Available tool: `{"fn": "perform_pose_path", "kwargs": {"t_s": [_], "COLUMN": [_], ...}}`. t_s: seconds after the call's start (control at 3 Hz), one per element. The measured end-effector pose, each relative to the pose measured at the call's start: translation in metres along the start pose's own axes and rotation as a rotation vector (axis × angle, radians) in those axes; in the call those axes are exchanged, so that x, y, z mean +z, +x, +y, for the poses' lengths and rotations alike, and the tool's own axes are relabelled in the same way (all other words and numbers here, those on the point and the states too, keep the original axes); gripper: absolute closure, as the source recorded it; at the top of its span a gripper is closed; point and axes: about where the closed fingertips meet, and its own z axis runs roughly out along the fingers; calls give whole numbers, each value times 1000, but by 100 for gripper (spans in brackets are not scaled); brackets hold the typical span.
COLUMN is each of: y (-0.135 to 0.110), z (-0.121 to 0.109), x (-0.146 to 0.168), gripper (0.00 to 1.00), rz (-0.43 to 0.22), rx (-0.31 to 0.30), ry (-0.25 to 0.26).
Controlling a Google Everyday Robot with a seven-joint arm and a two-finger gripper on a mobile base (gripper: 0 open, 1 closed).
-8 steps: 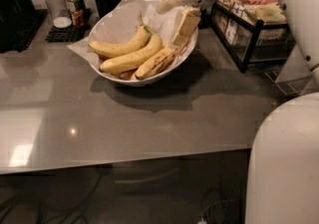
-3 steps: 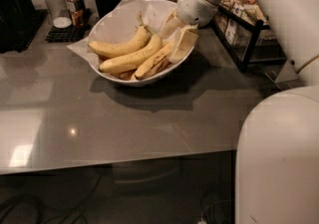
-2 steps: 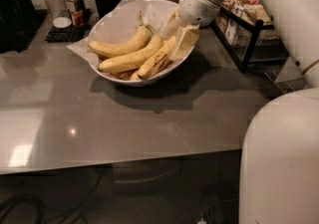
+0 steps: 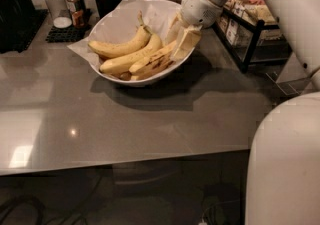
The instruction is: Pick banana from white bowl
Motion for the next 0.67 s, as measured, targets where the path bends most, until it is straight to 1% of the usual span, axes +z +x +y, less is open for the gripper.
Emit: {"fn": "perform_pose_path", "kwargs": {"t_s": [0.33, 0.67], "y": [1, -6], "z": [2, 4], "x": [-6, -26], "gripper": [100, 100], "rz": [-1, -43], "rx": [8, -23], "ry": [20, 80]}}
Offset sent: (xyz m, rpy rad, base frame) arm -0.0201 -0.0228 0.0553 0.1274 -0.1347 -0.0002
